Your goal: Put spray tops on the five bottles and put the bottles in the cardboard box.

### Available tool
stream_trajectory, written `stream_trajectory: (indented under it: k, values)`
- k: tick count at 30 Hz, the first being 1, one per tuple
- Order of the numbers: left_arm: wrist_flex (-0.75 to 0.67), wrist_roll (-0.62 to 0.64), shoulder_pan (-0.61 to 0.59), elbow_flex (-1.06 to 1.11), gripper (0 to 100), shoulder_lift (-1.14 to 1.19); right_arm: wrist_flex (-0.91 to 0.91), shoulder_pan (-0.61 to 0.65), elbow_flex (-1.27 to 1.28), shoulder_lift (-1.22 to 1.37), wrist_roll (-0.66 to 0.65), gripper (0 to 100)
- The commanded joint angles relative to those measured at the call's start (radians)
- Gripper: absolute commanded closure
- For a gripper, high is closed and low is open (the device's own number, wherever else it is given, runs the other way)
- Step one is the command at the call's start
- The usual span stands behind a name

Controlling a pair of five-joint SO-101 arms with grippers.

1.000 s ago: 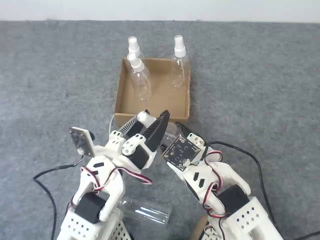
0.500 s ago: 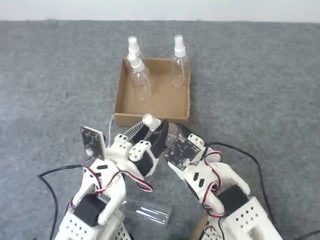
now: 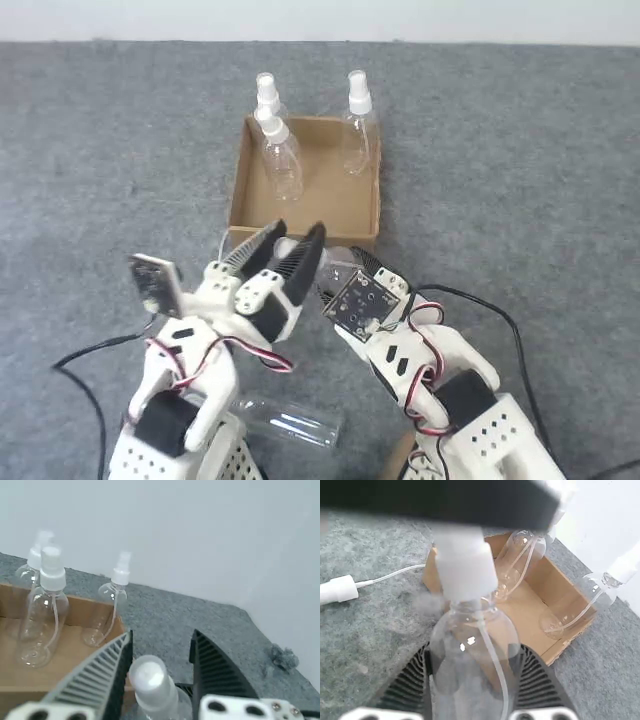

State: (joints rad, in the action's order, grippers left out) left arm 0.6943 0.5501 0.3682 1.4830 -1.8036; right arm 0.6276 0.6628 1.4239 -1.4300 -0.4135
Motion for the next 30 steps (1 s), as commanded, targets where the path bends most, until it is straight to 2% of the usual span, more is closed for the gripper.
stream_trajectory:
  k: [1, 6, 16, 30]
  values:
    - [0.089, 0.023, -0.018, -0.133, 83, -0.018, -0.028, 0.002, -0.012, -0.027, -0.011, 98.2]
    - [0.167, 0.037, -0.035, -0.213, 83, -0.018, -0.028, 0.002, -0.012, -0.027, -0.011, 98.2]
    - [0.172, 0.089, -0.239, -0.292, 83, -0.018, -0.028, 0.002, -0.011, -0.027, -0.011, 98.2]
    - [0.172, 0.081, -0.239, -0.114, 83, -0.018, -0.03, 0.007, 0.003, -0.027, -0.011, 98.2]
